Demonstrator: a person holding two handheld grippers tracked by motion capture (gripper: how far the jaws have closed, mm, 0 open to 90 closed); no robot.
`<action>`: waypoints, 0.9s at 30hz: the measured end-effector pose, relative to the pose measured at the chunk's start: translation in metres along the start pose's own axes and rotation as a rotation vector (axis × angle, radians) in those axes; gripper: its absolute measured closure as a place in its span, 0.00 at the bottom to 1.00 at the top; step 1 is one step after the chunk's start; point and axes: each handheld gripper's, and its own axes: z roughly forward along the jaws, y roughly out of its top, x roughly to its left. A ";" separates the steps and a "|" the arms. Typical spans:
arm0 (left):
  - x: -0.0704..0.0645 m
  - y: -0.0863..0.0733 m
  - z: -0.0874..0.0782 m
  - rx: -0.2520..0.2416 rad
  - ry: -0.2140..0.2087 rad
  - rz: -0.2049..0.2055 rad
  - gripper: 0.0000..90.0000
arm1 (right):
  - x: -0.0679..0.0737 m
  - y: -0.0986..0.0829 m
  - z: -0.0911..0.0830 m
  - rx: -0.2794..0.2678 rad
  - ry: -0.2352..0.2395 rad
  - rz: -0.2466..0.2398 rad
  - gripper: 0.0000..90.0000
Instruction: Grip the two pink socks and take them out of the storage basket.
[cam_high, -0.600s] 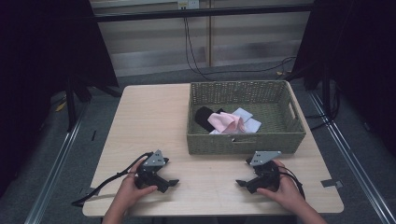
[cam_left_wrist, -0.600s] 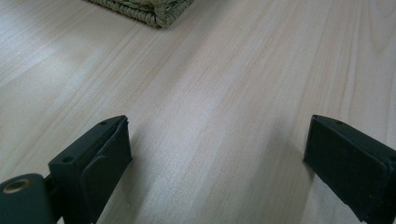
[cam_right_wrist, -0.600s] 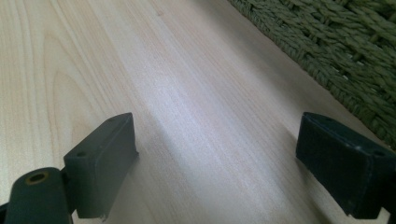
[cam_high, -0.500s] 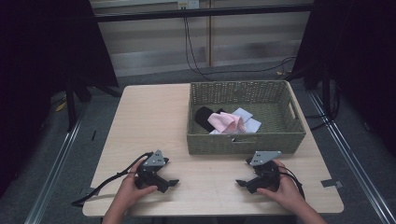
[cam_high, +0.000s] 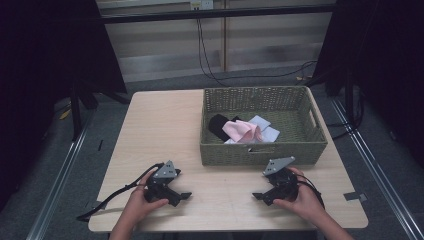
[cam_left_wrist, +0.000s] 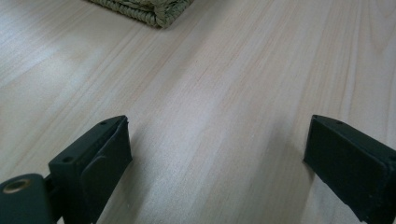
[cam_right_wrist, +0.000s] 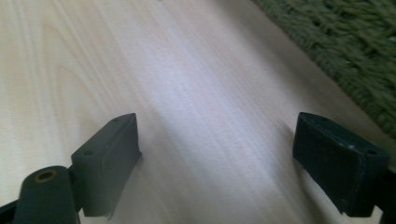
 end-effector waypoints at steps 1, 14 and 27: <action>0.000 0.000 0.000 0.000 0.000 0.000 0.07 | 0.000 0.003 -0.001 0.015 0.017 0.004 0.18; 0.000 0.000 0.000 0.000 0.001 0.000 0.07 | -0.001 0.035 -0.018 0.144 0.075 -0.049 0.22; 0.000 0.000 0.000 0.000 0.001 0.000 0.07 | -0.007 0.061 -0.037 0.180 0.124 -0.054 0.25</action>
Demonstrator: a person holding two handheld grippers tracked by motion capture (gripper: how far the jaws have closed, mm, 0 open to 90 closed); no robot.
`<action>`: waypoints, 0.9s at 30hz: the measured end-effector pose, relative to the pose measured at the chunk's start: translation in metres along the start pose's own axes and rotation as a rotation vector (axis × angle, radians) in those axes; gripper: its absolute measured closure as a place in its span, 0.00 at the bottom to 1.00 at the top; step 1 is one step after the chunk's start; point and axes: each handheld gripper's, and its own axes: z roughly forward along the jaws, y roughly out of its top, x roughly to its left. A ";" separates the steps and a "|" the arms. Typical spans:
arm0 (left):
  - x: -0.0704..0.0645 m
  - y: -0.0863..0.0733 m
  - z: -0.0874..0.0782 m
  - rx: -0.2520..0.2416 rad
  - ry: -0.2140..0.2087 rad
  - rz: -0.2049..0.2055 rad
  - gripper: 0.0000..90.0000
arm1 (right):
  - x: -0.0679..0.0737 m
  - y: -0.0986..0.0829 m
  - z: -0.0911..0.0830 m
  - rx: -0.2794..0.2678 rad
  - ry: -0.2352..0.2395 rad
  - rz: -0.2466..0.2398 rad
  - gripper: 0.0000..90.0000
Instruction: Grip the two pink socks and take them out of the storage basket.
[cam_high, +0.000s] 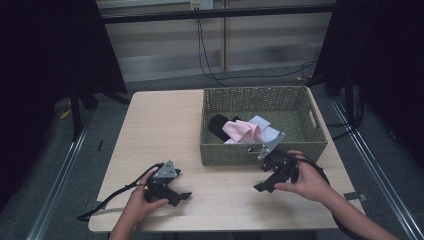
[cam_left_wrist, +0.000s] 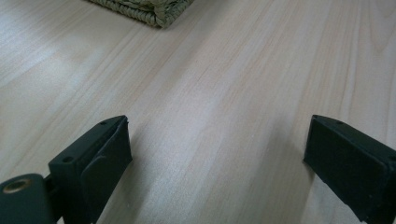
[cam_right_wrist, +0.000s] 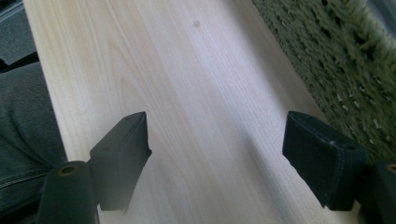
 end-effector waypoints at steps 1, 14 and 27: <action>0.000 0.000 0.000 0.000 0.000 0.000 0.07 | 0.000 0.005 -0.003 0.012 -0.004 -0.008 0.25; 0.000 0.000 0.000 0.001 -0.001 0.001 0.07 | -0.004 0.033 -0.026 0.018 0.006 -0.010 0.25; 0.000 0.000 0.000 0.000 0.000 0.000 0.07 | -0.007 0.057 -0.044 0.042 0.007 -0.017 0.25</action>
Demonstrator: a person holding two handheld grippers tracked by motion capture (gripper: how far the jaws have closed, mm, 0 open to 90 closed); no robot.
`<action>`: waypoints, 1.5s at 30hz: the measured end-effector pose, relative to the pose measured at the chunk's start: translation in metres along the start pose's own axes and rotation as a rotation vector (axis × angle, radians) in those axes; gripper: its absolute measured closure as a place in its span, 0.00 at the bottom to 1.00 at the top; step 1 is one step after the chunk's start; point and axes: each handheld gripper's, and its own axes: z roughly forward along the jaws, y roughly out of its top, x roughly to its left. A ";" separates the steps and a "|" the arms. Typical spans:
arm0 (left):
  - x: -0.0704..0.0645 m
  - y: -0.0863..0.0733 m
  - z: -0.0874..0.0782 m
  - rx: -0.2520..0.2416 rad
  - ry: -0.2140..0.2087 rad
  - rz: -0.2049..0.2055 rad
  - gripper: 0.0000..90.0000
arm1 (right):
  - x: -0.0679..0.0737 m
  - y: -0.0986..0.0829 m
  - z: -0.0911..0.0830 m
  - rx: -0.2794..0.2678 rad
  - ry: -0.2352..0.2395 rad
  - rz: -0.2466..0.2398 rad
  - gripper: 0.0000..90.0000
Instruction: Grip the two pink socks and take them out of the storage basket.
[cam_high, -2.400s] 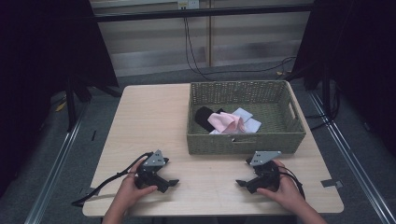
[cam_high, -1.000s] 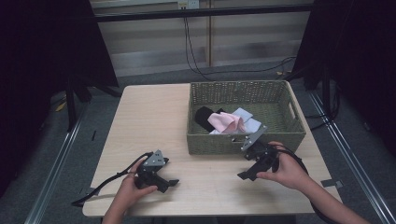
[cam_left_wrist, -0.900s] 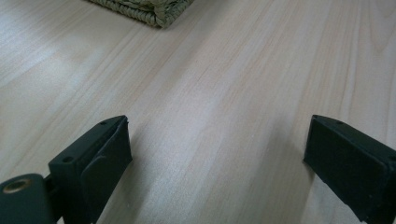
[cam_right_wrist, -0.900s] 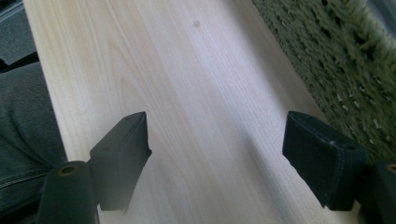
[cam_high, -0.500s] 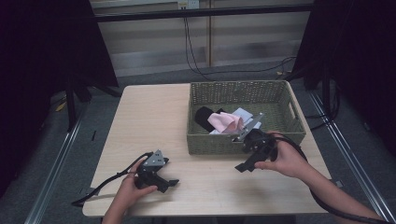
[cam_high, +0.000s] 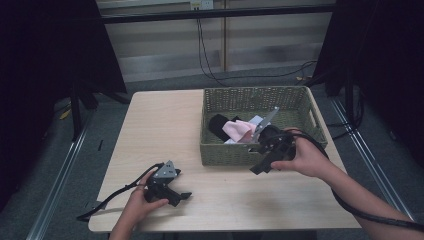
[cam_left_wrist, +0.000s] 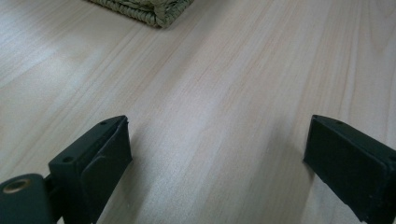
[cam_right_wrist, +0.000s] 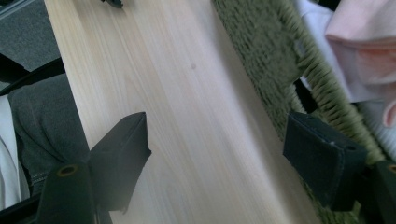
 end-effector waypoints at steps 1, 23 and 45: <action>0.000 0.000 0.000 0.000 -0.001 0.000 0.07 | -0.001 0.002 -0.002 0.001 0.005 0.000 0.25; 0.000 0.000 0.000 0.000 0.000 0.004 0.07 | -0.034 0.051 -0.018 0.009 -0.063 0.032 0.25; 0.000 0.000 0.000 0.001 -0.004 0.004 0.07 | -0.091 0.066 0.019 0.044 -0.094 0.204 0.37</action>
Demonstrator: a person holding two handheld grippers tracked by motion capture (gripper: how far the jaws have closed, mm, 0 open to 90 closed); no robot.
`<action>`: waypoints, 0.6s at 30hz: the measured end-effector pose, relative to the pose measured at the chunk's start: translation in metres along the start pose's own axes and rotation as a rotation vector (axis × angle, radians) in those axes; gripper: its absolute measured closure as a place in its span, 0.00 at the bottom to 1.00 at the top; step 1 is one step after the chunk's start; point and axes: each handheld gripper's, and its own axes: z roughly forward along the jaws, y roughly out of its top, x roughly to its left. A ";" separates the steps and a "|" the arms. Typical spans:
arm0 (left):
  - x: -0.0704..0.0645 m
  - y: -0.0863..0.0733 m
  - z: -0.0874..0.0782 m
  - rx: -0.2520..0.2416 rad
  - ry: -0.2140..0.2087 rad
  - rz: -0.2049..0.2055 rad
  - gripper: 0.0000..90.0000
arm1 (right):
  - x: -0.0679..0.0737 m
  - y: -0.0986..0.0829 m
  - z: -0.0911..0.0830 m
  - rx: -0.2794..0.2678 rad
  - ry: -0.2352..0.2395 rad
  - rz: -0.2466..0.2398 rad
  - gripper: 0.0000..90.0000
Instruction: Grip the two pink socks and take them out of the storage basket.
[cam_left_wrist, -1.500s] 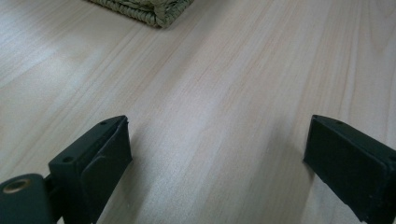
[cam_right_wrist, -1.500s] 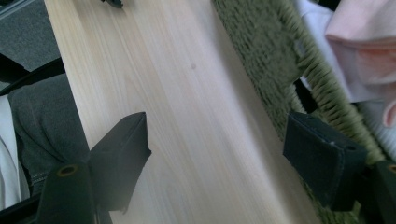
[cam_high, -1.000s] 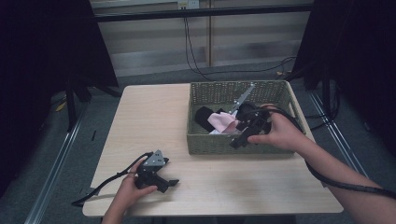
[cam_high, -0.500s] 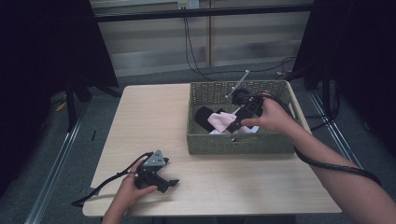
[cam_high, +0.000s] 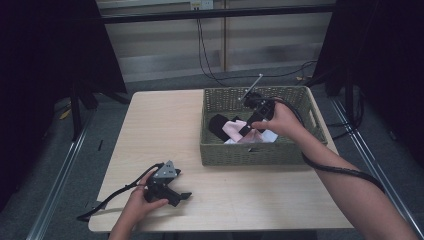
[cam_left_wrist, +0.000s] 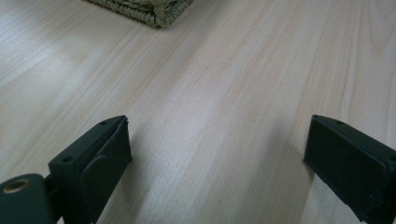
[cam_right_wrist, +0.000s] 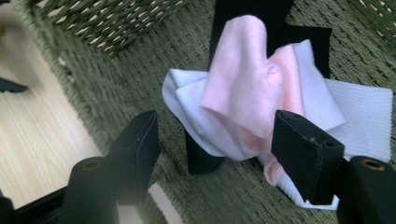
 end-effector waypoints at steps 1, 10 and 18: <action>0.000 0.000 0.000 0.000 0.000 0.000 0.07 | -0.001 0.001 0.001 -0.004 -0.001 0.009 0.39; 0.000 0.000 0.000 -0.002 0.001 -0.003 0.07 | -0.012 0.006 0.020 0.012 -0.007 0.062 0.47; 0.000 0.000 0.000 -0.002 0.000 -0.003 0.07 | -0.016 0.009 0.029 0.025 -0.008 0.055 0.53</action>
